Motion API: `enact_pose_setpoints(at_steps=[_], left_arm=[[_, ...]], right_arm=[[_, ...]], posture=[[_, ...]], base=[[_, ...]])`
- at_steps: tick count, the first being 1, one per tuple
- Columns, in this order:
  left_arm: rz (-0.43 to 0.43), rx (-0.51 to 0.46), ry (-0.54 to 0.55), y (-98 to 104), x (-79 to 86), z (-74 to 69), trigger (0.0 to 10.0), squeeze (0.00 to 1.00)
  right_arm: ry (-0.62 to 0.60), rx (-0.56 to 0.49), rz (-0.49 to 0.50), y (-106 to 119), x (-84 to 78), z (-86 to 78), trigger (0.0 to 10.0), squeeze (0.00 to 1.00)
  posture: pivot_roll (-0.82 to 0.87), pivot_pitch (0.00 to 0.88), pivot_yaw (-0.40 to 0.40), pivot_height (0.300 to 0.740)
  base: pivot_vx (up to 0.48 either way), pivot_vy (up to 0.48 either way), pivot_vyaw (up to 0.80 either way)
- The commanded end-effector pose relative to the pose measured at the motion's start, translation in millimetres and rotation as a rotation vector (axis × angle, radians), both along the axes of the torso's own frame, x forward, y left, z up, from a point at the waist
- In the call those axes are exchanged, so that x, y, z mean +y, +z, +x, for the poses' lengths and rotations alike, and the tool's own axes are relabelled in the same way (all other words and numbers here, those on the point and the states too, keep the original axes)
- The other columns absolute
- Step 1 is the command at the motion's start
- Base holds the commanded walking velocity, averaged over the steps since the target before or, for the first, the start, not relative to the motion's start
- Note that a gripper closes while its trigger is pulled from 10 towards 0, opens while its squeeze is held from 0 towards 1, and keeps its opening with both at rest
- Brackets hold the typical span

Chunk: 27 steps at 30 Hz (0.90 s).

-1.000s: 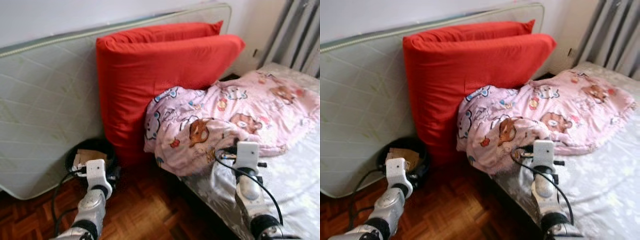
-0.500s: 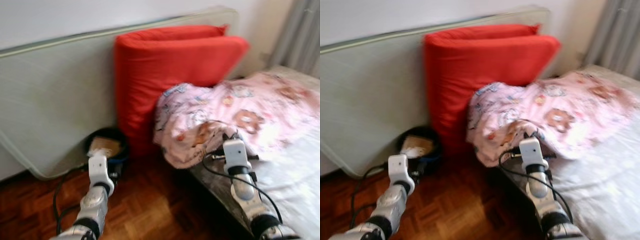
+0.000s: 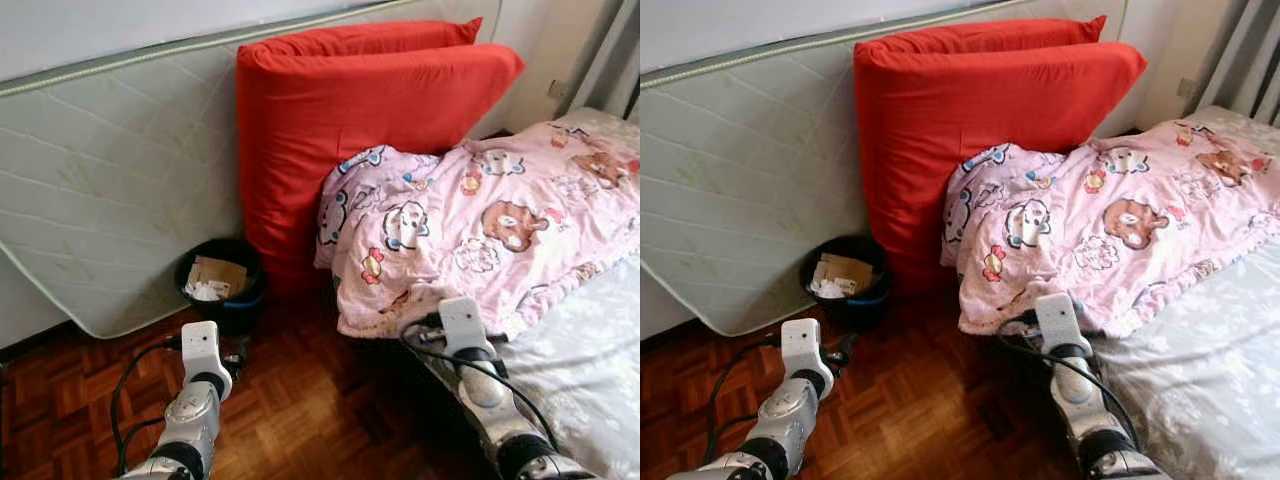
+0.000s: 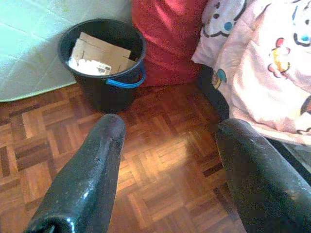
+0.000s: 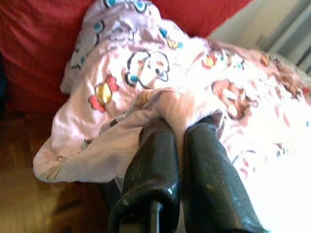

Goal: Clean up the room

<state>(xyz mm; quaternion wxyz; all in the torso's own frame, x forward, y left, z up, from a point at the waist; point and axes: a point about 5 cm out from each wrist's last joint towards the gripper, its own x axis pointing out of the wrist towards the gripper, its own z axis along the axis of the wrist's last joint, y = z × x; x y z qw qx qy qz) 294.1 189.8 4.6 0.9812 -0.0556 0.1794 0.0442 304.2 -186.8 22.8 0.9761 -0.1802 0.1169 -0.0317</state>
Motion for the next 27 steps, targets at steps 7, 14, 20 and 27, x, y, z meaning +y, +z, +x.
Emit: enact_pose_setpoints(at_steps=[7,14,20,27], left_arm=[[0.017,0.062,-0.012,-8,4.8,-6.9,10.0,0.00],[0.016,0.083,-0.015,-11,3.8,-8.9,10.0,0.00],[0.013,0.093,-0.015,-13,4.3,-10.3,10.0,0.00],[0.014,0.100,-0.015,-14,6.8,-12.0,10.0,0.00]], right_arm=[[-0.018,-0.079,0.014,4,2.2,-1.9,10.0,0.00],[-0.038,-0.185,-0.048,19,2.1,4.0,10.0,0.00],[-0.031,0.098,-0.038,-19,4.8,-13.3,10.0,0.00],[0.006,0.270,-0.035,-42,11.7,-30.7,10.0,0.00]], posture=[[0.04,0.000,0.006,0.740],[0.03,0.000,0.006,0.740],[0.04,0.000,0.006,0.740],[0.04,0.000,0.009,0.740]], base=[[0.000,0.000,0.00],[0.000,0.000,0.00],[0.000,0.000,0.00],[0.000,0.000,0.00]])
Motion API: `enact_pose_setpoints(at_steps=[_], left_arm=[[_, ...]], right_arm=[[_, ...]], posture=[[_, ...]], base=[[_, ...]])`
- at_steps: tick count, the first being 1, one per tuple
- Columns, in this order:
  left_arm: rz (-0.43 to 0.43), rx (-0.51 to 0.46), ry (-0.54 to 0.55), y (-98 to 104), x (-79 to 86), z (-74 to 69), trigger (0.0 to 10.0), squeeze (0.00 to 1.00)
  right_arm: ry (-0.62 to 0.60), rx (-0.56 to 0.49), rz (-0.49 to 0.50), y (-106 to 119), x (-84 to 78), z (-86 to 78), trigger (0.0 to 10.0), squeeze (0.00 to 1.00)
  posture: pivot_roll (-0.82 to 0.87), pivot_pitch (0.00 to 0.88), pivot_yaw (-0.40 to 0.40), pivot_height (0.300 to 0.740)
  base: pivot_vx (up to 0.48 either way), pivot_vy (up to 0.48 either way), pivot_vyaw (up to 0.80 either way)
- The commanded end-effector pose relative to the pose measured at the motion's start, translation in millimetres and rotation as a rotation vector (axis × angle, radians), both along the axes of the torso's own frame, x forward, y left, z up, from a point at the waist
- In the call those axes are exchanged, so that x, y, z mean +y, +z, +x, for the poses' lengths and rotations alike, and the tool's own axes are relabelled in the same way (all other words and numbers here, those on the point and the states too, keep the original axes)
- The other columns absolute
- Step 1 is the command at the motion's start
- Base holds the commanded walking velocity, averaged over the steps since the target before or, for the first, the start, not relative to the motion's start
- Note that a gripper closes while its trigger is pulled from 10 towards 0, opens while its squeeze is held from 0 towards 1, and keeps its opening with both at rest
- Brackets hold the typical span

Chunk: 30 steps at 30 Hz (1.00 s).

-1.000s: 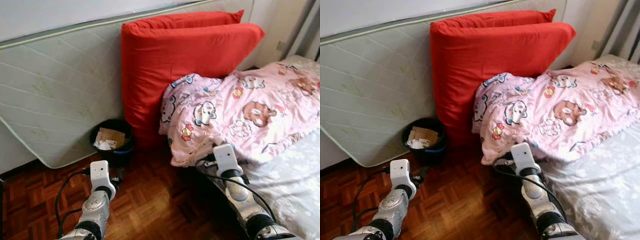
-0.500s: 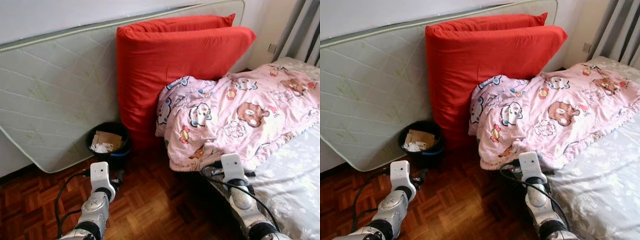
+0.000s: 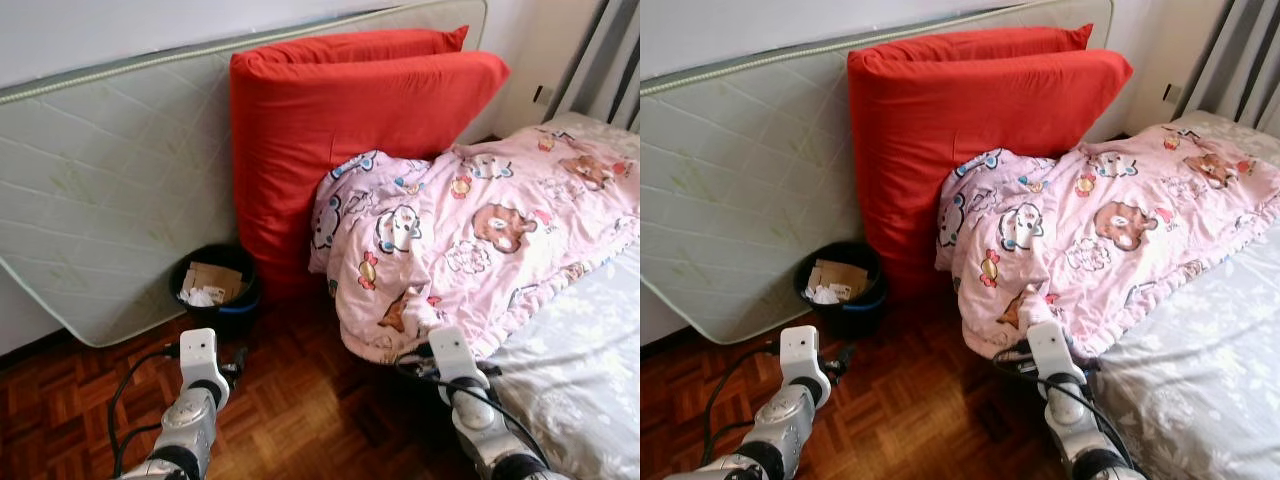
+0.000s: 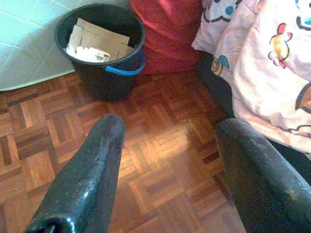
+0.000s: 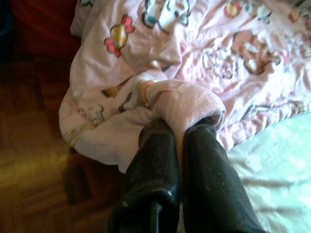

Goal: Clean up the room

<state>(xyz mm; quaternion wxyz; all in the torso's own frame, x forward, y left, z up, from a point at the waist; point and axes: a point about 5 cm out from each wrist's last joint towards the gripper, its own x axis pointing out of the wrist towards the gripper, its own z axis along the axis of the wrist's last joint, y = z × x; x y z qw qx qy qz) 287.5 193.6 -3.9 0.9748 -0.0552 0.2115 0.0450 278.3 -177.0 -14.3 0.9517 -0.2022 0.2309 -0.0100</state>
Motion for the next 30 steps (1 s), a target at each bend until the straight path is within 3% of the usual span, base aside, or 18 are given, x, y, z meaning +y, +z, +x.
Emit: enact_pose_setpoints(at_steps=[1,10,11,12,30], left_arm=[[0.016,0.034,-0.014,-5,3.2,-5.5,10.0,0.00],[0.028,0.043,-0.036,-7,3.2,-7.0,10.0,0.00],[0.037,0.045,-0.048,-7,2.4,-7.2,10.0,0.00],[0.040,0.046,-0.051,-7,2.2,-7.2,10.0,0.00],[0.040,-0.003,-0.050,1,-1.8,0.3,10.0,0.00]], right_arm=[[-0.010,0.044,0.011,-7,1.3,-6.9,10.0,0.00],[-0.004,0.124,0.081,-17,4.8,-15.0,10.0,0.00],[0.009,0.136,0.088,-17,5.3,-15.3,10.0,0.40],[0.012,0.139,0.089,-18,5.4,-15.4,10.0,1.00],[0.009,0.174,0.193,-14,16.2,-7.2,10.0,1.00]], posture=[[0.04,0.000,0.009,0.740],[0.03,0.000,0.014,0.740],[0.03,0.000,0.013,0.740],[0.03,0.000,0.013,0.740],[0.04,0.000,0.013,0.740]], base=[[0.000,0.000,0.00],[0.000,0.000,0.00],[0.000,0.000,0.00],[0.000,0.000,0.00],[0.000,0.000,0.00]])
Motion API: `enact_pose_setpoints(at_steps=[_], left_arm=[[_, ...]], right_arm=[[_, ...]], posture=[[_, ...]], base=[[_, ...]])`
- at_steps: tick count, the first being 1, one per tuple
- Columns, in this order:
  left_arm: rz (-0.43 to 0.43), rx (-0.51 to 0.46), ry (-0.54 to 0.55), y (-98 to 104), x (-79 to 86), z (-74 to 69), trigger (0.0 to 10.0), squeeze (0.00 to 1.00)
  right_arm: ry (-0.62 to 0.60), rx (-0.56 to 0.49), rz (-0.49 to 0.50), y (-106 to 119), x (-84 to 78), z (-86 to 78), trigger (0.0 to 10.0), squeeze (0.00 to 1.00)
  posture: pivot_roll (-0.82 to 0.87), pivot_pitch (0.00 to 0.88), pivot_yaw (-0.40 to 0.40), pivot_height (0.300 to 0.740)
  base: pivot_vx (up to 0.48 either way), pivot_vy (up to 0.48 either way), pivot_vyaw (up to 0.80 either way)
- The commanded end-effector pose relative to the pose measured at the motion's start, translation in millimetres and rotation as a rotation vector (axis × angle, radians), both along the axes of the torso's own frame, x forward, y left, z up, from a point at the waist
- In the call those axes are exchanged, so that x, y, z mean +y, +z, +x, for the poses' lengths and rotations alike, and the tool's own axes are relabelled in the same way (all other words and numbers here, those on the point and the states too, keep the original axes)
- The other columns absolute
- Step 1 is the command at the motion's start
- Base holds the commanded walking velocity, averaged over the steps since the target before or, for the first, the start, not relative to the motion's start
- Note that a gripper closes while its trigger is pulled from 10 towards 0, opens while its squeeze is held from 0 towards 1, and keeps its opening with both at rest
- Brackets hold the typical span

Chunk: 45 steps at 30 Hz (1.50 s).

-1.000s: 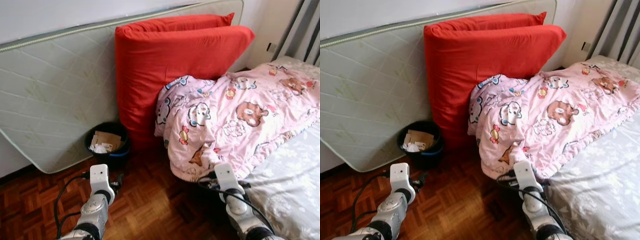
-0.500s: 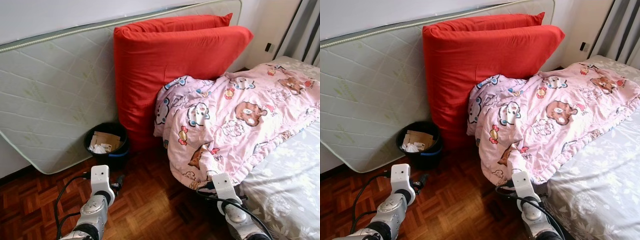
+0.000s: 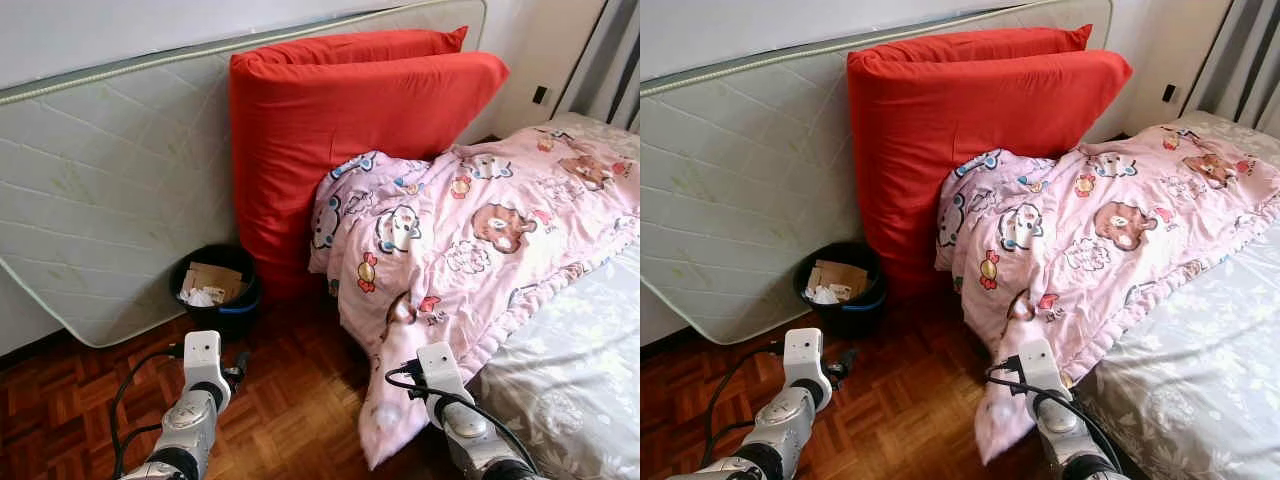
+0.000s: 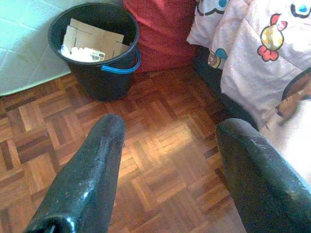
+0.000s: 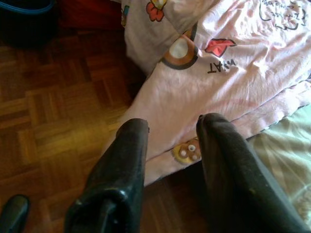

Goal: Clean up the room

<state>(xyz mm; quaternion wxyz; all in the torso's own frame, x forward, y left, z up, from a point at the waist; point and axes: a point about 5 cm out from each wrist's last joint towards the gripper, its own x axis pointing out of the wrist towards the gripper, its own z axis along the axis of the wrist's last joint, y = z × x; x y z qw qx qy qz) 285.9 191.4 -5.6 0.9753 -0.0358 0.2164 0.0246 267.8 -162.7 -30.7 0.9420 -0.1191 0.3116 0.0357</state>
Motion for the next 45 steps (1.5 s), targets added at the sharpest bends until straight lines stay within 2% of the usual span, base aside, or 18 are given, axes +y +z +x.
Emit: enact_pose_setpoints(at_steps=[1,2,3,5,6,10,15,19,21,26,31,33,37,39,42,45], left_arm=[[0.011,-0.017,-0.003,3,0.2,2.6,10.0,0.00],[0.012,-0.020,-0.004,4,0.0,3.1,10.0,0.00],[0.012,-0.024,-0.006,4,-0.5,3.7,10.0,0.00],[0.013,-0.026,-0.007,5,-0.8,4.0,10.0,0.00],[0.011,-0.017,-0.010,4,-2.3,4.0,10.0,0.00],[-0.014,0.036,0.005,-3,-2.7,-0.8,10.0,0.00],[-0.011,0.113,0.021,-14,2.6,-11.8,10.0,0.00],[0.011,0.248,0.002,-33,3.0,-32.0,10.0,0.00],[-0.017,0.304,0.021,-41,0.1,-40.5,10.0,0.00],[0.015,0.378,0.011,-49,-7.1,-49.5,10.0,0.00],[0.039,0.401,-0.006,-52,-10.3,-53.1,10.0,0.00],[0.045,0.402,-0.011,-52,-10.8,-52.8,10.0,0.00],[0.115,0.394,-0.093,-49,-18.2,-47.6,10.0,0.00],[0.121,0.395,-0.099,-49,-20.4,-46.7,10.0,0.00],[0.128,0.400,-0.075,-51,-5.4,-52.2,10.0,0.00],[0.133,0.398,-0.068,-51,-2.0,-53.3,10.0,0.00]], right_arm=[[-0.015,0.001,0.023,2,2.1,3.5,10.0,1.00],[-0.029,0.005,0.034,2,1.7,3.8,10.0,1.00],[-0.059,0.013,0.051,2,0.0,3.6,10.0,0.00],[-0.080,0.019,0.063,1,-1.3,3.3,10.0,0.00],[-0.206,0.065,0.140,-4,-12.1,-3.6,10.0,0.00],[-0.338,0.111,0.220,-13,-26.3,-15.8,10.0,0.00],[-0.403,0.136,0.248,-19,-36.2,-26.2,10.0,0.00],[-0.416,0.189,0.240,-27,-39.4,-38.7,10.0,0.00],[-0.439,0.210,0.241,-30,-39.4,-43.9,10.0,0.00],[-0.436,0.214,0.269,-33,-30.3,-45.8,10.0,0.00],[-0.497,0.224,0.255,-25,-51.8,-38.0,10.0,0.00],[-0.499,0.228,0.254,-25,-51.9,-38.3,10.0,0.00],[-0.606,0.216,0.281,-23,-60.1,-36.9,10.0,0.00],[-0.602,0.220,0.271,-22,-61.7,-36.7,10.0,0.00],[-0.563,0.214,0.261,-19,-62.2,-31.7,10.0,0.00],[-0.552,0.208,0.265,-15,-62.5,-26.8,10.0,0.00]], posture=[[0.04,0.000,0.013,0.740],[0.04,0.000,0.012,0.740],[0.04,0.000,0.013,0.740],[0.04,0.000,0.013,0.740],[0.04,0.000,0.013,0.740],[0.04,0.000,0.016,0.740],[0.04,0.000,0.022,0.740],[0.04,0.000,0.022,0.740],[0.05,0.000,0.021,0.740],[0.04,0.000,0.026,0.740],[0.05,0.000,0.027,0.740],[0.05,0.000,0.028,0.740],[0.05,0.000,0.036,0.740],[0.05,0.000,0.037,0.740],[0.04,0.000,0.042,0.740],[0.04,0.000,0.043,0.740]], base=[[0.000,0.000,0.00],[0.000,0.000,0.00],[0.000,0.000,0.00],[0.000,0.000,0.00],[0.000,0.000,0.00],[0.000,0.000,0.00],[0.000,0.000,0.00],[0.000,0.000,0.00],[0.000,0.000,0.00],[0.000,0.000,0.00],[0.000,0.000,0.00],[0.000,0.000,0.00],[0.000,0.000,0.00],[0.000,0.000,0.00],[0.000,0.000,0.00],[0.000,0.000,0.00]])
